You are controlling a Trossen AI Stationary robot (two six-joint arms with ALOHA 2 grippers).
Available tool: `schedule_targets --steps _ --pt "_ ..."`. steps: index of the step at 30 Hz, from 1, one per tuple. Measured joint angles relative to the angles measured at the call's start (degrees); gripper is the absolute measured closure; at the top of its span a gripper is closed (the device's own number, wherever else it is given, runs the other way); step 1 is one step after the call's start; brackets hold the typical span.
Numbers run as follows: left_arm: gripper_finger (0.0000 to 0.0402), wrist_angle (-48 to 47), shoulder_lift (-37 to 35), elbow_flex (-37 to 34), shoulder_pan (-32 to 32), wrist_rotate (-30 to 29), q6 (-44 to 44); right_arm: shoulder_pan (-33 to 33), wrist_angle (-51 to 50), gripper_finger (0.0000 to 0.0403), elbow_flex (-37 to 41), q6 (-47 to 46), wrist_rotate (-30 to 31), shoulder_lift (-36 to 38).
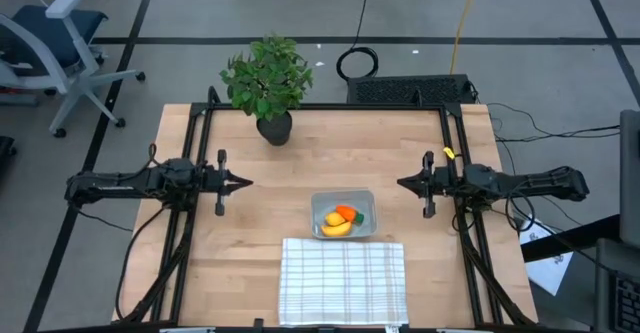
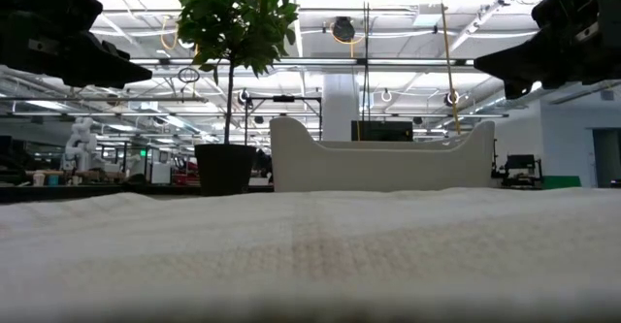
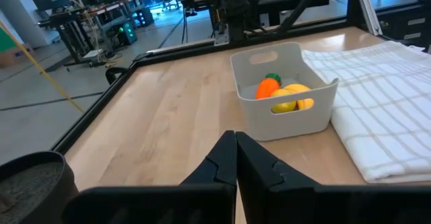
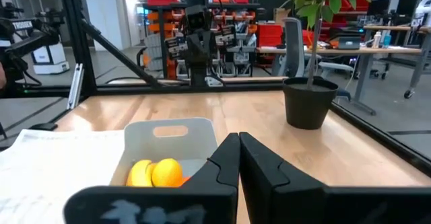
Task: Pick and placing Produce into tupperware
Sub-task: Return to Home Position
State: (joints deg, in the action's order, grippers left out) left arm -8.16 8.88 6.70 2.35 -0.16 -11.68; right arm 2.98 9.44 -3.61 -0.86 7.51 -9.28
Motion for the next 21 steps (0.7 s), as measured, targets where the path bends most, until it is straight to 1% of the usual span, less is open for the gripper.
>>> schedule_targets --steps 16,21 --pt "0.0399 -0.29 0.0 0.0 0.0 0.0 -0.24 0.0 0.02 0.0403 0.3 2.75 0.41 -0.14" --pt "0.0397 -0.24 0.0 0.0 0.0 0.02 -0.26 -0.02 0.34 0.0403 0.35 3.09 1.7 -2.87"
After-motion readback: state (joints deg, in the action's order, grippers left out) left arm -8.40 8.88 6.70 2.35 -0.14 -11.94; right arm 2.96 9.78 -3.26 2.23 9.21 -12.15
